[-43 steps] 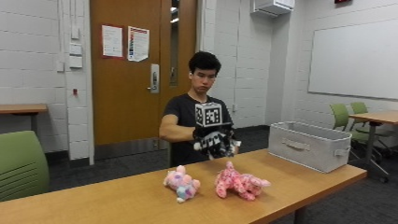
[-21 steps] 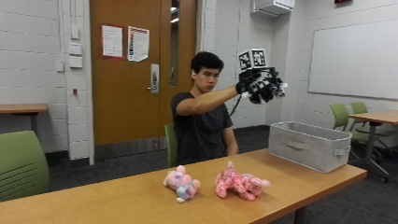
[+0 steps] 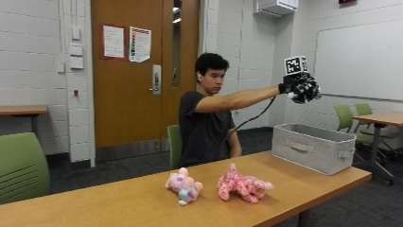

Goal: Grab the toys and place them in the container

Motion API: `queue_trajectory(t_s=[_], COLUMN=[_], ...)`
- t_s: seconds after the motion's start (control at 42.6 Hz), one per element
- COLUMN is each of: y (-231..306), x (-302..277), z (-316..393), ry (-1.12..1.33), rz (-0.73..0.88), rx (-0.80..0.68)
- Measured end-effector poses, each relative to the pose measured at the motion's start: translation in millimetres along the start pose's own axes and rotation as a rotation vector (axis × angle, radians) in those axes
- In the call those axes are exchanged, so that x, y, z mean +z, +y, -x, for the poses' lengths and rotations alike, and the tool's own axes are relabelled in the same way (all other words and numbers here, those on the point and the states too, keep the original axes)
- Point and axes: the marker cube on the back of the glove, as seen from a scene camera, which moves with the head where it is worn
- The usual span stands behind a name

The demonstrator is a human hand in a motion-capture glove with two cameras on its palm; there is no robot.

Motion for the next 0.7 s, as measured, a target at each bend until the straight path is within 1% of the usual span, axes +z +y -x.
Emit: queue_trajectory(t_s=[0.07,0.141,0.235,0.258,0.329,0.376,0.47,0.564,0.634,0.705], y=[-4,-9,-16,-16,-11,-9,-8,-9,-5,5], x=[8,22,39,43,53,59,64,60,54,47], z=[17,22,30,32,33,31,21,15,6,17], ry=[-0.039,0.004,-0.001,-0.028,-0.117,-0.132,-0.075,-0.073,-0.071,0.008], rz=[0.009,0.027,0.076,0.093,0.164,0.2,0.186,0.15,0.122,0.08], rx=[-0.006,0.024,0.199,0.194,0.044,0.0,-0.009,0.036,-0.004,0.004])
